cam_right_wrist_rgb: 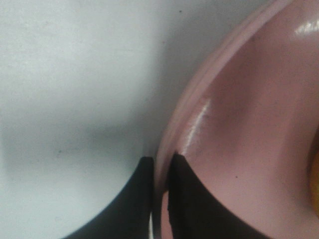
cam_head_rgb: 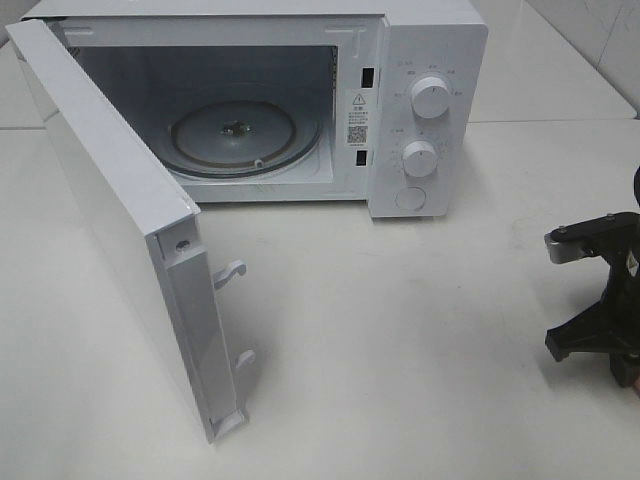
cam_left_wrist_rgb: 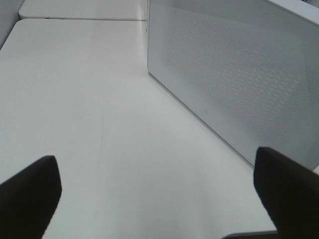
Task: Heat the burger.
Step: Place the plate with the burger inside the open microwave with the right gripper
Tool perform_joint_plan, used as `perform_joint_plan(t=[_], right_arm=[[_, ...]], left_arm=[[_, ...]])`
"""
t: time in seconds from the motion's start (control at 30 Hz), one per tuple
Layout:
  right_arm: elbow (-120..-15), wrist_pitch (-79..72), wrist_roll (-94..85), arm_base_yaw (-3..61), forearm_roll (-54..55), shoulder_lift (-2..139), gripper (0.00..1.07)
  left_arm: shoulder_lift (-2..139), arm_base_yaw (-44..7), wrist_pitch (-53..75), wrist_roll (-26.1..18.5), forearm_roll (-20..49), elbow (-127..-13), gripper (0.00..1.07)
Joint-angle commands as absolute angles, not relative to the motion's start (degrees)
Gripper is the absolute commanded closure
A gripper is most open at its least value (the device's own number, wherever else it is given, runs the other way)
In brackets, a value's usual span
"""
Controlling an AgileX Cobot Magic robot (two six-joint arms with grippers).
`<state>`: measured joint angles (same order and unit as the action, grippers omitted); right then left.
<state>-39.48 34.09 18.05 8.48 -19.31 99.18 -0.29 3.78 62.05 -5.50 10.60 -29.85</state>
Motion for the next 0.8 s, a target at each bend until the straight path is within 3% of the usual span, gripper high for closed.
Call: perform_joint_plan(t=[0.03,0.23,0.8], right_arm=[[-38.8,34.4,18.9,8.3,-19.6,98.9,1.07],[-38.8,36.6,21.9,8.7,-22.5,96.3,1.07],[-38.8,46.5,33.2,17.5,-34.8,92.5,1.07]], left_arm=[[-1.2,3.5,61.4,-5.6,10.8,-29.7,0.08],[-1.2,3.5,61.4,-5.6,10.8,-29.7,0.08],[-1.2,3.5,61.4,-5.6,10.8,-29.7,0.08]])
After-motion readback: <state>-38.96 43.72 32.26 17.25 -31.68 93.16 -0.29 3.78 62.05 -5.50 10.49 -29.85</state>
